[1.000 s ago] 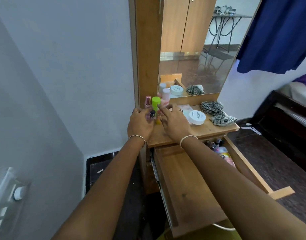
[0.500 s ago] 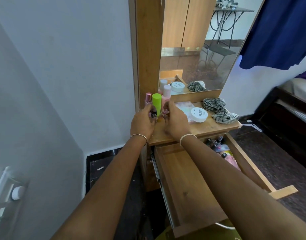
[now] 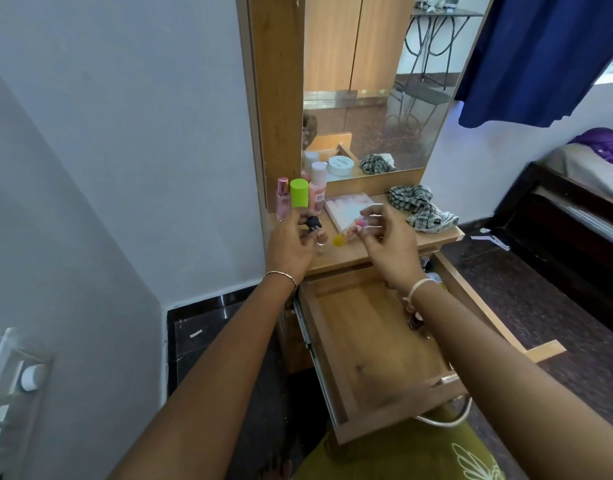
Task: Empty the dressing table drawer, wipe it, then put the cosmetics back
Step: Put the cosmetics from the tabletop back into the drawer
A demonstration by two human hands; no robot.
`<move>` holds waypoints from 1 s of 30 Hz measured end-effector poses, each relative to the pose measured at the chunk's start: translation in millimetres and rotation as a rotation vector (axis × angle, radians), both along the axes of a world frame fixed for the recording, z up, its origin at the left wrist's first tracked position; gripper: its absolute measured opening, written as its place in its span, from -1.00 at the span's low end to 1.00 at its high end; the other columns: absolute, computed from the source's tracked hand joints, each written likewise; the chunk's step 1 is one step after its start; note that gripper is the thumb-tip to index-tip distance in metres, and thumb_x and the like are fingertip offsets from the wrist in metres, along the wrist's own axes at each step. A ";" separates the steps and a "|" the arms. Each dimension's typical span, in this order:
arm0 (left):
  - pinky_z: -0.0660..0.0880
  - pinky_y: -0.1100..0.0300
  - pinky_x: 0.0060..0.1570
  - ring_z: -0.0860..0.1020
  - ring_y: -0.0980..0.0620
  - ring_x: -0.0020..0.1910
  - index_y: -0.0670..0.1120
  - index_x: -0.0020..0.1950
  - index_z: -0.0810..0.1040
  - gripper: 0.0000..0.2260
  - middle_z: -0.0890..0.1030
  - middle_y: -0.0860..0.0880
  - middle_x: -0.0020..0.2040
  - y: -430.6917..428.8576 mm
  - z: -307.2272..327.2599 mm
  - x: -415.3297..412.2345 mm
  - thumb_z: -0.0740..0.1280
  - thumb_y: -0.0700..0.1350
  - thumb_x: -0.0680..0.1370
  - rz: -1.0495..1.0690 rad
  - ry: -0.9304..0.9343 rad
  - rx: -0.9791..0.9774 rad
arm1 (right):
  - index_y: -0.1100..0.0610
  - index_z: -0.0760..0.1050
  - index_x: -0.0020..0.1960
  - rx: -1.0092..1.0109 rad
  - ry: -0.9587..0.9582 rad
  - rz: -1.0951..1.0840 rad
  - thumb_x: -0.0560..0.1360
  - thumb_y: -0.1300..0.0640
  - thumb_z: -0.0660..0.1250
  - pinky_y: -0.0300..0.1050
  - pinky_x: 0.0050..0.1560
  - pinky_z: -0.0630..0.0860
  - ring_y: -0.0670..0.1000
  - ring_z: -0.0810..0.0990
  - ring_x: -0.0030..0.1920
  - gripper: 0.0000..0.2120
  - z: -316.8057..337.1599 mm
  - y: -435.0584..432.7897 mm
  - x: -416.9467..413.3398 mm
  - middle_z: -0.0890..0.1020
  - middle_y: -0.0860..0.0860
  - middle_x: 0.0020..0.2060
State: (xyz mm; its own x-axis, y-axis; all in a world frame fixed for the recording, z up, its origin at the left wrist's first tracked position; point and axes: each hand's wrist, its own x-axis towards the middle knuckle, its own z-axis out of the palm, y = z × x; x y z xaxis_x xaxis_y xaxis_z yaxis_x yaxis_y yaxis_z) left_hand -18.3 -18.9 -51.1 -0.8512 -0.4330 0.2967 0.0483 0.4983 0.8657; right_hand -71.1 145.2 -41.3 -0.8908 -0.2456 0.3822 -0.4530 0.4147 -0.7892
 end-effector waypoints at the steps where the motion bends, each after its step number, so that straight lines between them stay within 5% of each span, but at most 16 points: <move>1: 0.45 0.55 -0.25 0.54 0.25 -0.22 -0.10 0.17 0.50 -0.72 0.61 0.01 0.03 7.4 -2.4 2.0 0.39 -0.29 0.49 -0.023 0.006 0.014 | 0.06 0.47 0.08 -0.014 -0.010 0.009 0.49 0.32 0.34 -0.27 -0.02 0.56 -0.17 0.60 -0.08 -0.76 -1.8 11.2 2.7 0.60 -0.07 -0.05; 7: 0.48 0.51 -0.12 0.57 0.19 -0.14 -0.12 0.14 0.53 -0.72 0.60 0.02 -0.02 60.7 -17.8 16.3 0.42 -0.31 0.46 -0.193 -0.014 0.091 | 0.11 0.55 0.05 0.002 -0.120 0.021 0.45 0.37 0.35 -0.34 -0.07 0.53 -0.07 0.64 -0.11 -0.75 -13.9 87.0 21.3 0.66 -0.02 -0.11; 13: 0.51 0.38 -0.01 0.60 0.11 -0.10 -0.16 0.10 0.56 -0.72 0.60 0.01 -0.03 110.1 -41.1 25.4 0.40 -0.38 0.43 -0.367 -0.129 0.182 | 0.06 0.61 0.01 0.176 -0.133 0.029 0.42 0.34 0.44 -0.42 -0.09 0.50 -0.22 0.61 -0.17 -0.75 -28.4 153.0 33.3 0.67 -0.06 -0.14; 20: 0.55 0.19 0.00 0.60 0.04 -0.13 0.00 0.02 0.58 -0.65 0.60 0.02 -0.02 148.0 -71.4 27.1 0.41 -0.41 0.40 -0.438 -0.254 0.166 | 0.08 0.63 0.04 0.377 -0.169 0.041 0.40 0.31 0.47 -0.22 -0.03 0.60 -0.16 0.65 -0.15 -0.74 -48.1 187.1 42.5 0.67 -0.04 -0.08; 23: 0.55 0.26 -0.03 0.59 0.07 -0.13 -0.11 0.10 0.61 -0.68 0.59 -0.04 0.05 156.1 -80.7 25.3 0.43 -0.39 0.40 -0.427 -0.286 0.048 | 0.09 0.63 0.00 0.427 -0.166 0.039 0.38 0.33 0.49 -0.21 -0.05 0.61 -0.17 0.65 -0.17 -0.75 -53.0 191.2 45.3 0.66 -0.05 -0.12; 27: 0.49 0.45 -0.10 0.54 0.21 -0.21 -0.09 0.12 0.62 -0.67 0.58 -0.05 0.04 164.0 -86.2 22.3 0.44 -0.36 0.41 -0.427 -0.295 -0.056 | 0.10 0.64 -0.04 0.496 -0.151 0.028 0.37 0.33 0.49 -0.47 -0.17 0.49 -0.25 0.57 -0.24 -0.78 -58.5 192.8 47.1 0.59 -0.13 -0.21; 30: 0.42 0.57 -0.19 0.50 0.26 -0.24 -0.06 0.13 0.61 -0.68 0.57 -0.03 0.06 168.2 -87.9 19.3 0.43 -0.33 0.43 -0.433 -0.316 -0.126 | 0.06 0.64 -0.08 0.524 -0.142 0.018 0.36 0.29 0.49 -0.35 -0.13 0.52 -0.17 0.59 -0.23 -0.81 -64.0 192.7 43.9 0.61 -0.11 -0.21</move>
